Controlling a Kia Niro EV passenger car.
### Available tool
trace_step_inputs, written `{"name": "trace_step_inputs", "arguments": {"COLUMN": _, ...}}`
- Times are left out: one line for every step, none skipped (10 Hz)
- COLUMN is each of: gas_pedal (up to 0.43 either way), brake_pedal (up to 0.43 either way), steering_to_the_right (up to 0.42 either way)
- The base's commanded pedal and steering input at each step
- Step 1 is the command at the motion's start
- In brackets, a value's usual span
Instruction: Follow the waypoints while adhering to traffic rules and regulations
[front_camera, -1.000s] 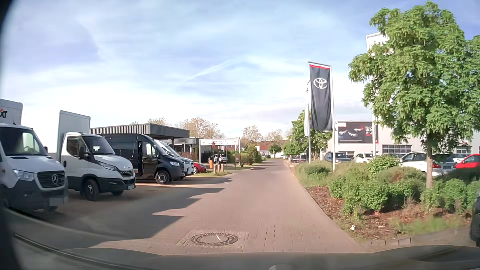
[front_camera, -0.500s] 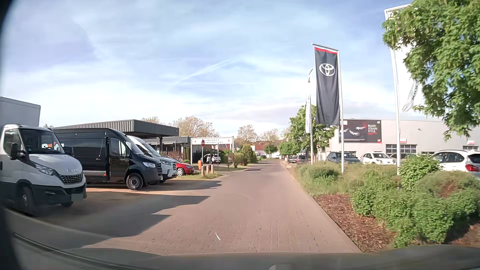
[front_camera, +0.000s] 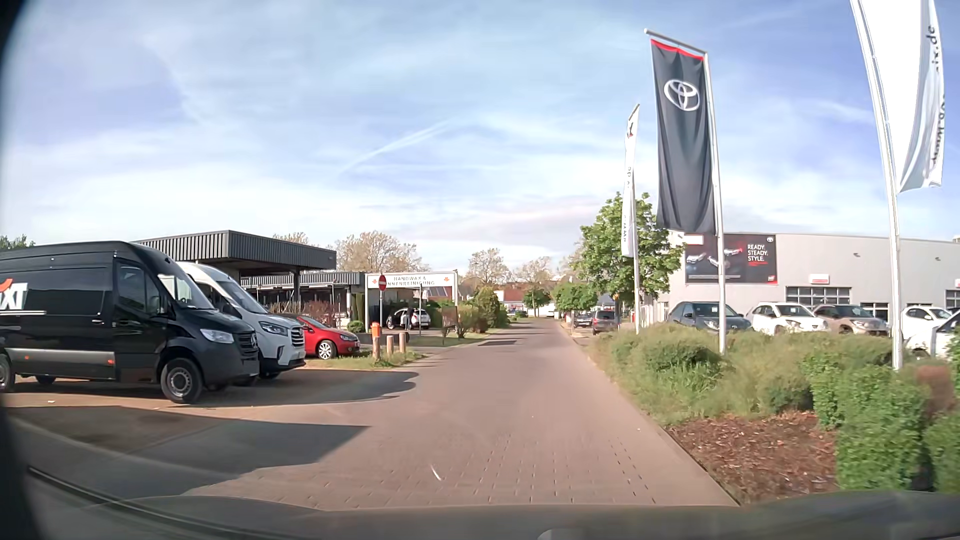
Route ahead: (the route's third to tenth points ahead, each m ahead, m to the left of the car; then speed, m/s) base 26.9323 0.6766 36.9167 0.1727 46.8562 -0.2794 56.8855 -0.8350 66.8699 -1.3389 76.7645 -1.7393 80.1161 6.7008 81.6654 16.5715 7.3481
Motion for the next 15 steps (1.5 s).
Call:
{"name": "trace_step_inputs", "arguments": {"gas_pedal": 0.118, "brake_pedal": 0.0, "steering_to_the_right": 0.006}}
{"name": "trace_step_inputs", "arguments": {"gas_pedal": 0.079, "brake_pedal": 0.0, "steering_to_the_right": 0.006}}
{"name": "trace_step_inputs", "arguments": {"gas_pedal": 0.047, "brake_pedal": 0.0, "steering_to_the_right": 0.006}}
{"name": "trace_step_inputs", "arguments": {"gas_pedal": 0.0, "brake_pedal": 0.0, "steering_to_the_right": 0.006}}
{"name": "trace_step_inputs", "arguments": {"gas_pedal": 0.0, "brake_pedal": 0.0, "steering_to_the_right": 0.007}}
{"name": "trace_step_inputs", "arguments": {"gas_pedal": 0.0, "brake_pedal": 0.0, "steering_to_the_right": 0.008}}
{"name": "trace_step_inputs", "arguments": {"gas_pedal": 0.0, "brake_pedal": 0.0, "steering_to_the_right": 0.009}}
{"name": "trace_step_inputs", "arguments": {"gas_pedal": 0.0, "brake_pedal": 0.0, "steering_to_the_right": 0.009}}
{"name": "trace_step_inputs", "arguments": {"gas_pedal": 0.0, "brake_pedal": 0.0, "steering_to_the_right": 0.008}}
{"name": "trace_step_inputs", "arguments": {"gas_pedal": 0.0, "brake_pedal": 0.0, "steering_to_the_right": 0.008}}
{"name": "trace_step_inputs", "arguments": {"gas_pedal": 0.0, "brake_pedal": 0.0, "steering_to_the_right": 0.008}}
{"name": "trace_step_inputs", "arguments": {"gas_pedal": 0.0, "brake_pedal": 0.0, "steering_to_the_right": 0.007}}
{"name": "trace_step_inputs", "arguments": {"gas_pedal": 0.0, "brake_pedal": 0.0, "steering_to_the_right": 0.007}}
{"name": "trace_step_inputs", "arguments": {"gas_pedal": 0.0, "brake_pedal": 0.0, "steering_to_the_right": 0.008}}
{"name": "trace_step_inputs", "arguments": {"gas_pedal": 0.0, "brake_pedal": 0.0, "steering_to_the_right": 0.01}}
